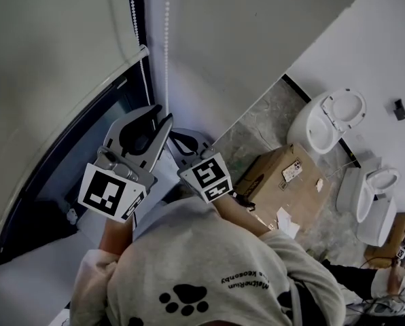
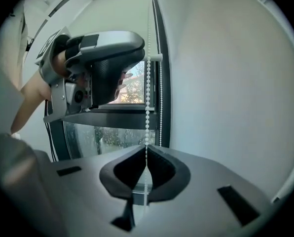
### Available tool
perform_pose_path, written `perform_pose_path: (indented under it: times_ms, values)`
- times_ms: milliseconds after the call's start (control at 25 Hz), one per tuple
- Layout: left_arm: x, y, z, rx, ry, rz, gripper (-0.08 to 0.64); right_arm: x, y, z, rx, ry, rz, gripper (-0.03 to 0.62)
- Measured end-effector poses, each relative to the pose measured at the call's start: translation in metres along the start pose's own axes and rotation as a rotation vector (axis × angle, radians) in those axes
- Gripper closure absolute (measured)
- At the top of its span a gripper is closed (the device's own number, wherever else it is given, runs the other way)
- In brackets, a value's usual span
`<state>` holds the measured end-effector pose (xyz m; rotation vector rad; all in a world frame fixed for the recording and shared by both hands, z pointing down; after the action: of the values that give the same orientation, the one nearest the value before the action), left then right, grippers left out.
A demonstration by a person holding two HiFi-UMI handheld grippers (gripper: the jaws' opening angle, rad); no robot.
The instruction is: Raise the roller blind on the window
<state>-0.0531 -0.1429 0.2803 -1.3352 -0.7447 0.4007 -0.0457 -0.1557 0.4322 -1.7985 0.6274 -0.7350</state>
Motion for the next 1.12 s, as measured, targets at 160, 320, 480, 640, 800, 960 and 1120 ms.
perform_pose_path:
  times_ms: [160, 320, 480, 640, 800, 960, 1120]
  values:
    - [0.001, 0.003, -0.004, -0.003, 0.002, -0.013, 0.469, 0.003, -0.011, 0.000, -0.017, -0.002, 0.003, 0.578]
    - [0.001, 0.004, -0.007, -0.007, 0.004, -0.022, 0.469, 0.000, -0.023, -0.002, -0.035, 0.009, 0.006, 0.578]
    - [0.002, 0.006, -0.009, -0.008, 0.002, -0.025, 0.469, -0.003, -0.027, -0.002, -0.040, 0.021, 0.010, 0.580]
    - [0.001, 0.010, -0.009, -0.005, 0.003, -0.028, 0.469, -0.004, -0.027, -0.003, -0.037, 0.027, 0.013, 0.581]
    - [0.001, 0.009, -0.010, -0.010, -0.004, -0.039, 0.507, -0.005, -0.028, -0.003, -0.035, 0.034, 0.016, 0.581]
    - [0.001, 0.008, -0.009, -0.013, -0.002, -0.043, 0.535, -0.006, -0.029, -0.002, -0.036, 0.041, 0.017, 0.581]
    - [0.002, 0.008, -0.009, 0.015, -0.036, 0.014, 0.549, -0.006, -0.029, 0.000, -0.035, 0.045, 0.017, 0.581]
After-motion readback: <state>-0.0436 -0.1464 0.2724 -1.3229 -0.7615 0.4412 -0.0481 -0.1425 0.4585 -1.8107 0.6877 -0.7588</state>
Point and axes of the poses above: the fingertips, and each gripper's own axes: z backward along the fingers, x to its right, y out of its top, the point moved 1 cm from there along z, backward along the fingers, and after that the axes turned 12 degrees about -z, right-handed, at the moved point
